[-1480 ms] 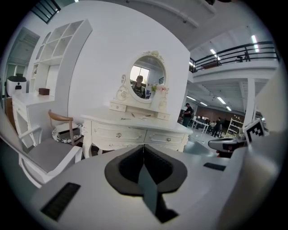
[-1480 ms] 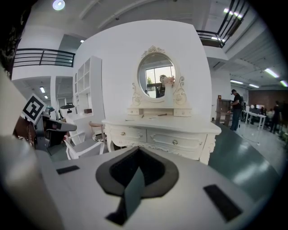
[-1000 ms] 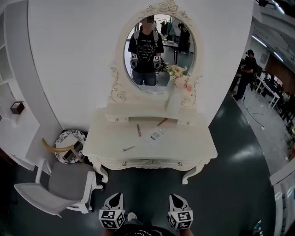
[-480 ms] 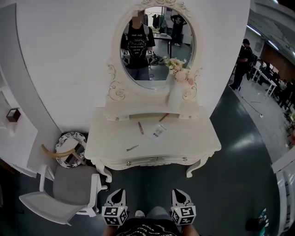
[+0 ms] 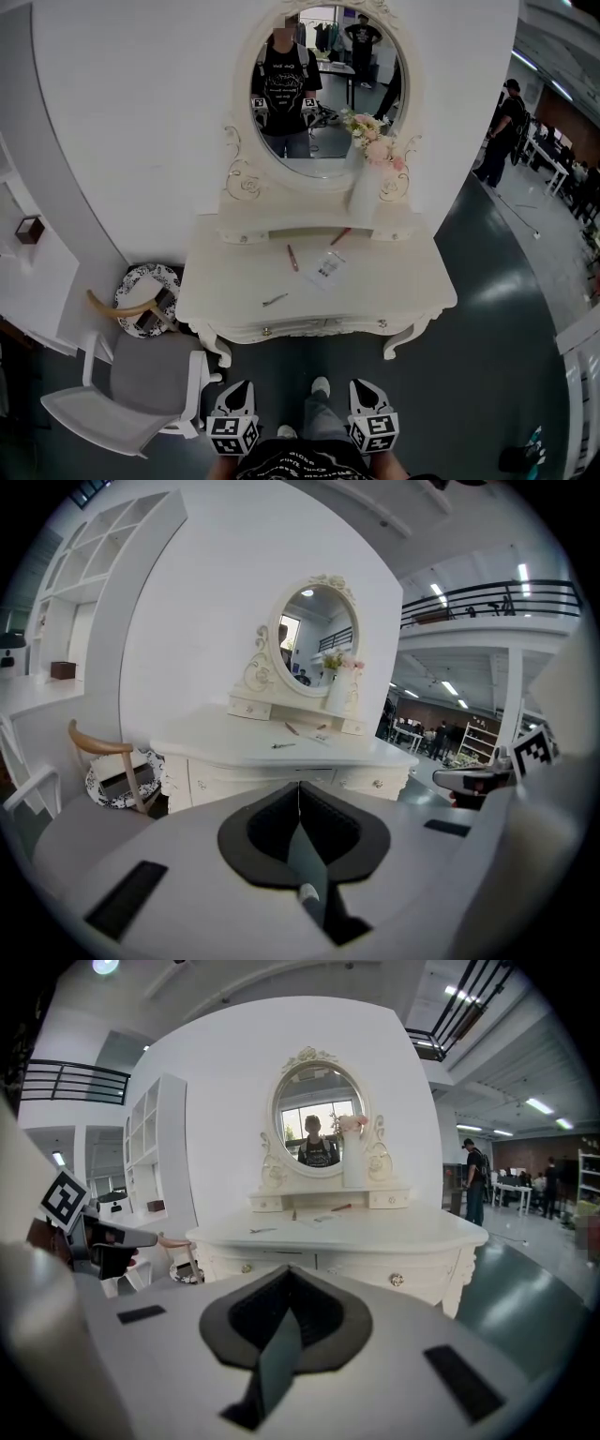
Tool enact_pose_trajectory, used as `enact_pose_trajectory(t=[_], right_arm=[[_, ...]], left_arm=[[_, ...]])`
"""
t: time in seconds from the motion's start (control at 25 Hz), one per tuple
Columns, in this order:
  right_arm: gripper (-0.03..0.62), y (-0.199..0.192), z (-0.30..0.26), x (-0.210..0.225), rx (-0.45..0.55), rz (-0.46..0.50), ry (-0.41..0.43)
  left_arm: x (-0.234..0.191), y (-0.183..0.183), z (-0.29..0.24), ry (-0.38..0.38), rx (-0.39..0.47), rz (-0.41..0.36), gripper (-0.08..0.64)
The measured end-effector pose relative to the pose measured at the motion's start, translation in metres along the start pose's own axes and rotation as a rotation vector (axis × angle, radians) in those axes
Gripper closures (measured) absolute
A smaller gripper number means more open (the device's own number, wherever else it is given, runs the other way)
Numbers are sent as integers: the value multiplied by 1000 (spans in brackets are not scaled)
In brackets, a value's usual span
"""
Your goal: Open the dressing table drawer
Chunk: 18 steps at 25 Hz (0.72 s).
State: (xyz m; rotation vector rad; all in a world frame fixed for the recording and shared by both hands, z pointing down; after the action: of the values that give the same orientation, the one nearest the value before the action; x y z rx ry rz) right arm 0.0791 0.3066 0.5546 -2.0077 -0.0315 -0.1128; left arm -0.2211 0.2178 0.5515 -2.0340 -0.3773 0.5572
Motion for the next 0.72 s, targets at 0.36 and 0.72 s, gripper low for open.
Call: enact_pose_trajectory(t=[0.36, 0.72], right_arm=[[581, 21, -47, 22, -9, 35, 57], [581, 52, -98, 54, -10, 67, 89]], left_arm=[[-3, 12, -25, 64, 8, 26, 543], [1, 41, -76, 96, 28, 36, 543]])
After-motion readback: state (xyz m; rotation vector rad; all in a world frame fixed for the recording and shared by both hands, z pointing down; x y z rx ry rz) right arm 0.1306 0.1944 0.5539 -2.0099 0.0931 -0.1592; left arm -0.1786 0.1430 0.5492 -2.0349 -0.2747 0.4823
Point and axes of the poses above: the fingertips, and each gripper's own axes: z backward along the fingers, x to its right, y out of its top, the point moved 9 cm from there along z, backward along the fingers, and after that the axes turned 1 degree about -x, right-handed, at the moved point
